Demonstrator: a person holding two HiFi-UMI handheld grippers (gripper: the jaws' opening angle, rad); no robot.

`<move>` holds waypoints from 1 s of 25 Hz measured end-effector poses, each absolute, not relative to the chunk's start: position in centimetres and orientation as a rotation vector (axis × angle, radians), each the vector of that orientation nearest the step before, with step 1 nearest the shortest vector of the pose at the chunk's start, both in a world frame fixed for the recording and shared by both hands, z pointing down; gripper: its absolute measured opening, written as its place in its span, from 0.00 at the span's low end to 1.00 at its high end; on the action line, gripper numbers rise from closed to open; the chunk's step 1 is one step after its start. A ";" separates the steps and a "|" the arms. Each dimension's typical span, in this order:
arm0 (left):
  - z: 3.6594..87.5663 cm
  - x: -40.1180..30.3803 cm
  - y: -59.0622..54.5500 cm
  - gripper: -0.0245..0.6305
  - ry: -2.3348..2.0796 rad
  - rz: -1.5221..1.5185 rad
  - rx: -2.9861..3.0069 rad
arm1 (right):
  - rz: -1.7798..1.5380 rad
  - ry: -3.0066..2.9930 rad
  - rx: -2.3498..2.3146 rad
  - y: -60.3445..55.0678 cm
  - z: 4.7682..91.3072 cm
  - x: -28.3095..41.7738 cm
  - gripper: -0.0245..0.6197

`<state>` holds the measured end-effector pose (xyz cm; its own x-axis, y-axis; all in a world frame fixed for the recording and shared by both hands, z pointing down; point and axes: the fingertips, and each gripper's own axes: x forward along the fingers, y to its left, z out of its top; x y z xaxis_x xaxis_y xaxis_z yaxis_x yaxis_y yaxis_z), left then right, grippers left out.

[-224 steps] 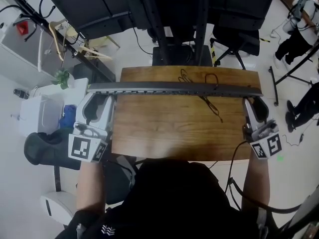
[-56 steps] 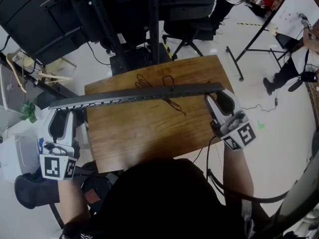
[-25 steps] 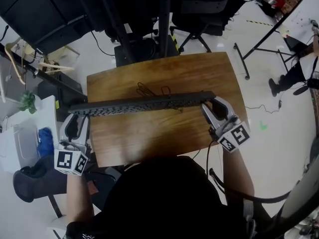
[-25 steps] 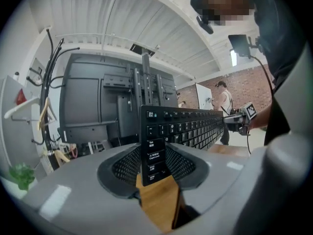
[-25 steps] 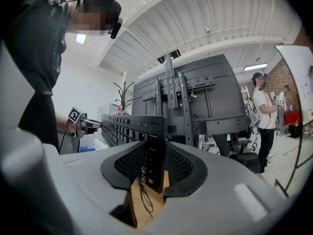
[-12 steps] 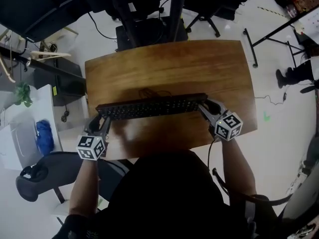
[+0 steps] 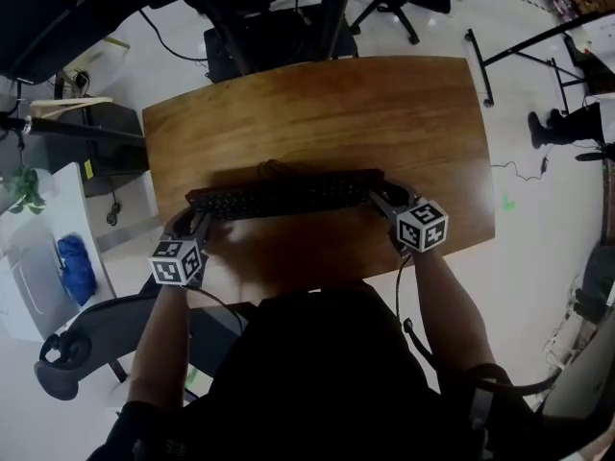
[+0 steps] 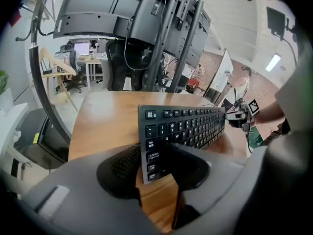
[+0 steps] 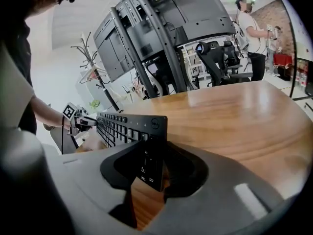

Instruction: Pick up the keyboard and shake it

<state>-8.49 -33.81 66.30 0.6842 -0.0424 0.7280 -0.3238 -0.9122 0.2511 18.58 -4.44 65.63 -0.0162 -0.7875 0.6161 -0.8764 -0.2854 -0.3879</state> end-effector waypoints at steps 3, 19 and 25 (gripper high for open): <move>67.1 -8.0 -34.0 0.27 -0.272 1.106 2.517 | 1.197 -1.802 2.125 -4.5 65.9 18.9 0.24; 68.9 -8.1 -35.6 0.30 -0.386 1.005 2.499 | 1.260 -1.610 2.264 -4.4 68.2 19.0 0.29; 64.1 -9.2 -36.5 0.11 -0.546 0.875 2.556 | 0.969 -1.618 2.215 -5.2 64.4 17.5 0.10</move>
<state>-9.17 -36.46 64.08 0.7302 -0.2343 0.6418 -0.4729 -0.8513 0.2273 17.46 -5.22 64.39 0.1707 -0.7588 0.6285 -0.9121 -0.3629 -0.1905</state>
